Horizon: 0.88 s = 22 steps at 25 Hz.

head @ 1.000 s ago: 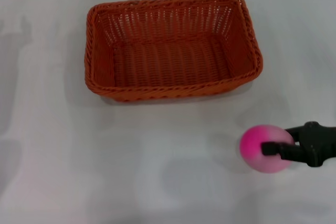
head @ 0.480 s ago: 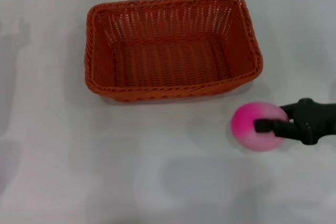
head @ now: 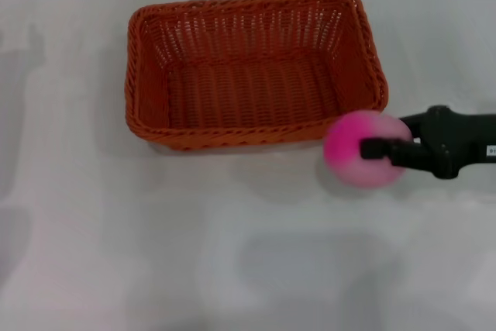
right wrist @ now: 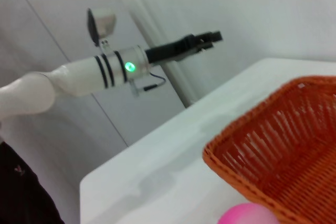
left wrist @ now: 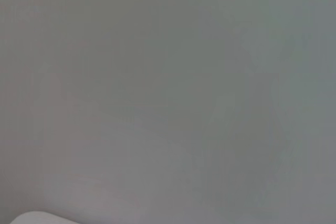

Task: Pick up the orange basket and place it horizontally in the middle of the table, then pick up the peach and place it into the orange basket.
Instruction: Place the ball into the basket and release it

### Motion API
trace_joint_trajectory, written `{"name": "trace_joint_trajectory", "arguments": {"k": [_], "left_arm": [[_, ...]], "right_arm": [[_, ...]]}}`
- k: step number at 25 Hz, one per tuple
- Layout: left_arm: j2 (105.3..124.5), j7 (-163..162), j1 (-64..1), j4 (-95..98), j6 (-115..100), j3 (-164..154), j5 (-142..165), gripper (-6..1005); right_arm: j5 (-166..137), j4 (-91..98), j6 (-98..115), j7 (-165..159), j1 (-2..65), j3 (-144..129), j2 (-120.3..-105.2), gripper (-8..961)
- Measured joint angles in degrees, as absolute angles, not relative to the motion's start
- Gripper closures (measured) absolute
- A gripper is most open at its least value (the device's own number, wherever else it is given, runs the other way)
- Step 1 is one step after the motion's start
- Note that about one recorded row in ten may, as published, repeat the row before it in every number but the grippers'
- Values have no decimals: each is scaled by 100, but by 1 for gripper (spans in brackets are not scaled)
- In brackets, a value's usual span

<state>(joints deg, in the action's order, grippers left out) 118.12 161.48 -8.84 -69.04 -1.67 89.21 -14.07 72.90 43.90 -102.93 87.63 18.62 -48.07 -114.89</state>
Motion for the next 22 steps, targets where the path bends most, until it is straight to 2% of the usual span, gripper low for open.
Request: {"name": "trace_joint_trajectory", "arguments": {"k": [8, 22], "left_arm": [[11798, 16145, -888, -6883, -164, 8926, -1405, 473], [11768, 16145, -896, -6792, -35, 9002, -1405, 471]], "right_arm": [[7975, 4649, -10250, 8633, 1972, -5107, -11491, 768], [8465, 4588, -9510, 8636, 2563, -5451, -11522, 765]]}}
